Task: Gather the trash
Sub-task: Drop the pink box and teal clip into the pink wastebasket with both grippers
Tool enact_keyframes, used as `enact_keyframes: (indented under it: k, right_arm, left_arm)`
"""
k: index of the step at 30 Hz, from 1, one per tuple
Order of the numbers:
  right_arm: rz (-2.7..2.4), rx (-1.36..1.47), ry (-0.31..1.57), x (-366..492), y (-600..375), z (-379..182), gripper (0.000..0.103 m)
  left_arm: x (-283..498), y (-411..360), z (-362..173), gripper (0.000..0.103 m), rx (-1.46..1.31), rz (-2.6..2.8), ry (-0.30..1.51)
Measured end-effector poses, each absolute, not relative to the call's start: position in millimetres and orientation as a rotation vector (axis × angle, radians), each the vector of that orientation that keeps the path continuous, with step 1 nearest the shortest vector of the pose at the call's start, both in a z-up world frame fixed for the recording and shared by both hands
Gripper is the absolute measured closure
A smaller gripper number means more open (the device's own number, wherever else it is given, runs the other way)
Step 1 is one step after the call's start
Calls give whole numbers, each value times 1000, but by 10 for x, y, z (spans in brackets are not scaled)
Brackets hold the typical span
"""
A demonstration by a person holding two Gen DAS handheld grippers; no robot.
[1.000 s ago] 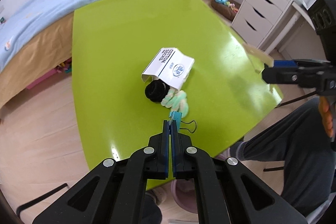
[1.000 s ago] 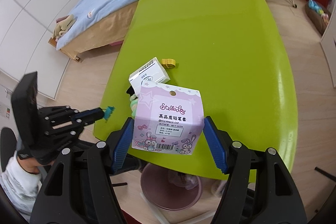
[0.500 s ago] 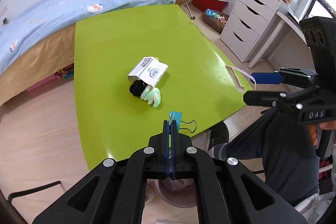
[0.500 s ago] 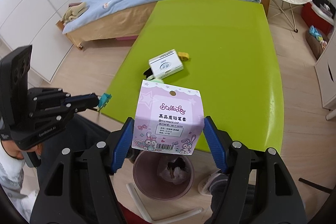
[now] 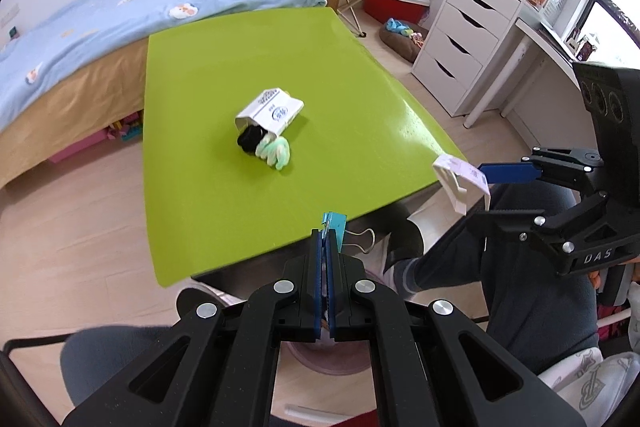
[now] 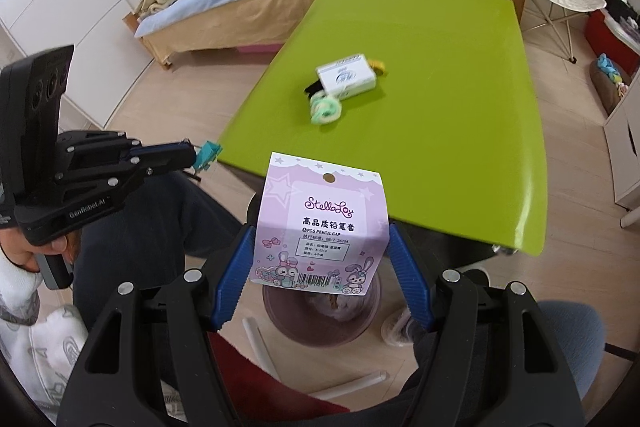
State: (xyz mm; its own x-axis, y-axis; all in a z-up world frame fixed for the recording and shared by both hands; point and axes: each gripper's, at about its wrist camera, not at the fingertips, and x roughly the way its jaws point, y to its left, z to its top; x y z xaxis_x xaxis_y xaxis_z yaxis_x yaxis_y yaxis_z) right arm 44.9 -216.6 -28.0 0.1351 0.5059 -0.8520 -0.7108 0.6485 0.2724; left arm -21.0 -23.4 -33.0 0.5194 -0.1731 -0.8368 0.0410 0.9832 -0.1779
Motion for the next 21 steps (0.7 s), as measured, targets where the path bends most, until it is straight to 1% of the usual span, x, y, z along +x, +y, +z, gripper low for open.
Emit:
enact_keyframes:
  k: [11, 13, 14, 15, 16, 21]
  right_arm:
    - [970, -250, 1166, 192, -2077, -382, 37]
    - [980, -250, 1167, 181, -2069, -382, 35]
    - [980, -249, 1171, 176, -2065, -387, 33]
    - [980, -250, 1177, 176, -2058, -395, 22]
    - [977, -251, 1177, 172, -2058, -397, 17]
    - [944, -234, 1173, 176, -2119, -395, 10]
  left_arm:
    - [-411, -240, -299, 101, -164, -124, 1013]
    - [-415, -241, -284, 101, -165, -125, 1009]
    - [-417, -243, -277, 101, -166, -127, 1007]
    - [-422, -248, -275, 101, -164, -129, 1006]
    - [-420, -257, -273, 101, -160, -130, 1006]
    - [-438, -295, -291, 101, -154, -147, 1013]
